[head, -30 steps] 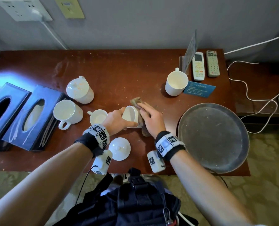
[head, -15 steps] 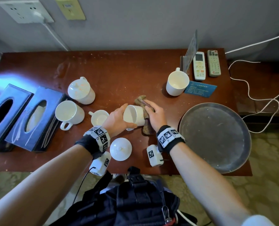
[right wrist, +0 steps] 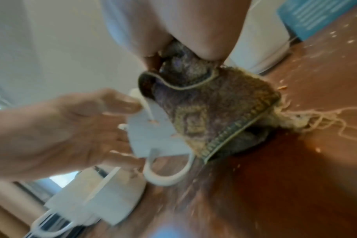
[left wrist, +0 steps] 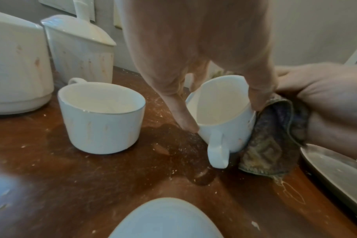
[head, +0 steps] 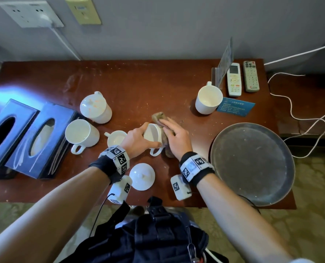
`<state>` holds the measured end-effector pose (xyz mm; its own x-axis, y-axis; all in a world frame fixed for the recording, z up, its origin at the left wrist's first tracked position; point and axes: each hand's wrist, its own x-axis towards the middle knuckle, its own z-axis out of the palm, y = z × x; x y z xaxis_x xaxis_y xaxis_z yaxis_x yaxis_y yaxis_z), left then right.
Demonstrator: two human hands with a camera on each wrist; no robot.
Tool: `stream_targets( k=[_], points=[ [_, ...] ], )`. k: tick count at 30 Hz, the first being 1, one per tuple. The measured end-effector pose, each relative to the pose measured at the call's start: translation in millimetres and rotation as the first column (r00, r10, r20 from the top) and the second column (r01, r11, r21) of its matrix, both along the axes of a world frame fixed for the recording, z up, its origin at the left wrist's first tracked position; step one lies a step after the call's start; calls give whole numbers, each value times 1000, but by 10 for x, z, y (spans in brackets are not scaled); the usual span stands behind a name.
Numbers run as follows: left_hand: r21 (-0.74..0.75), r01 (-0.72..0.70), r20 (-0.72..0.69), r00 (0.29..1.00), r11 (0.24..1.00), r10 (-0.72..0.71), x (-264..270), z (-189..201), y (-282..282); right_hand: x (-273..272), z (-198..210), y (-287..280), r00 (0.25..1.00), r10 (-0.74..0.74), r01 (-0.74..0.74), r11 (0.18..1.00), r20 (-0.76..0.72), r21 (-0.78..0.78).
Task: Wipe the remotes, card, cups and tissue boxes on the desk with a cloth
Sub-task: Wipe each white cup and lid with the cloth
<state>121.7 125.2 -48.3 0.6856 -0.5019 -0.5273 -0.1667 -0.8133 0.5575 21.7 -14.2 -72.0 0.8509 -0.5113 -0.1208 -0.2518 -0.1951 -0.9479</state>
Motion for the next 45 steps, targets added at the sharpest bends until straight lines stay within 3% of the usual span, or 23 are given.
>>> stream_targets(
  k=[2,5,11,14,17,20,24,30,34,39,42,45],
  points=[
    [3,-30,-33,999,1000,30,20,-46,41,-49,-59,54,999,25,-24,1000,32,-10],
    [-48,-49,-60,997,998,46,0,-17,20,12,-165,-130,997,-54,58,996,-54,63],
    [-81,2,11,1000,997,-1,-14,-2,-54,159,-201,-322,987,-82,91,994,-142,63],
    [-53,-7,24,1000,999,8,42,11,-76,149,-82,-194,989,-125,132,988,-78,80],
    [-40,-57,-23,998,998,56,93,40,-102,65,42,17,997,-53,49,997,53,60],
    [-45,-99,-85,992,994,95,118,27,-68,31,-74,-27,999,-37,34,997,32,71],
    [-96,-137,-125,984,986,124,149,60,-114,169,-158,-277,987,-122,133,985,-102,108],
    [-73,-198,-202,963,977,180,215,39,-119,160,-7,-17,996,18,-22,999,85,48],
    [-93,-217,-224,955,972,192,274,-47,-105,217,-120,-243,997,-63,67,993,-41,97],
    [-99,-111,-127,987,989,99,227,33,-144,274,-190,-433,984,-101,122,983,-148,138],
    [-121,-103,-116,989,987,89,246,13,-147,280,-64,-334,994,-86,95,986,-69,139],
    [-104,-139,-167,979,985,121,308,-4,-150,244,34,-191,999,27,-31,996,43,88]
  ],
)
